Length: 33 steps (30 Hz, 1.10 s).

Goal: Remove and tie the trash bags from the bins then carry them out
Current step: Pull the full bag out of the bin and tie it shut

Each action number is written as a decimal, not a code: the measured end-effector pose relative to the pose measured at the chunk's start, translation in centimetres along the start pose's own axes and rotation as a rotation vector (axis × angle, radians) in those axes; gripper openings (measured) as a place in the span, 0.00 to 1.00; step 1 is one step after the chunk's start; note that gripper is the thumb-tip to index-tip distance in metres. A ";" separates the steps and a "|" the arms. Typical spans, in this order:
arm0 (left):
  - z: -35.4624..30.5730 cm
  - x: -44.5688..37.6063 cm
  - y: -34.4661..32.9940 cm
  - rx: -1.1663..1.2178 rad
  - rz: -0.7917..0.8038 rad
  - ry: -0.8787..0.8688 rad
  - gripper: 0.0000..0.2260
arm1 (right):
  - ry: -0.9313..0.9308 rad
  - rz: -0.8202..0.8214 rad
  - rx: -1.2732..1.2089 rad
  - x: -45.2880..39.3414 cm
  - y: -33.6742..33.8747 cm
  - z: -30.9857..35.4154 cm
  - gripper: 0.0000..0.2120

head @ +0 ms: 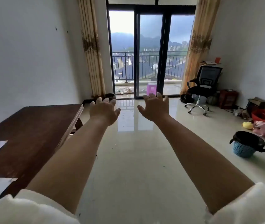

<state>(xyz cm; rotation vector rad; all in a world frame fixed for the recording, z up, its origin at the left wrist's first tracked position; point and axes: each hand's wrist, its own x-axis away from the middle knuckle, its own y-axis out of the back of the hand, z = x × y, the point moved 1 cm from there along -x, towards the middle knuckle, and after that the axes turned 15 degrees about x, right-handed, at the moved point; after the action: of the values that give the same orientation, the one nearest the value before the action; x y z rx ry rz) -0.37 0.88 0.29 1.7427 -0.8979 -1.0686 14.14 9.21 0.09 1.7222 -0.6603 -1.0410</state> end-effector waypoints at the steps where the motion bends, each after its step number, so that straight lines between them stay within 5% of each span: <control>1: 0.4 -0.9 -0.8 -0.013 0.029 0.018 0.24 | -0.006 0.018 0.002 -0.9 -0.8 0.3 0.27; 15: 7.7 -33.5 -12.1 -0.036 0.109 0.129 0.23 | 0.038 0.075 -0.008 -34.1 -15.9 0.4 0.27; 33: 28.4 -80.4 -22.5 -0.073 0.111 0.218 0.24 | 0.086 0.143 -0.032 -81.9 -33.9 13.5 0.27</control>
<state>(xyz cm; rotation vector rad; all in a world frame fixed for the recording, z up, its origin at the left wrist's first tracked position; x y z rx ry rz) -53.23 71.27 -4.55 1.6906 -0.7985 -0.8116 -38.50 81.59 -5.49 1.6573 -0.6973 -0.8690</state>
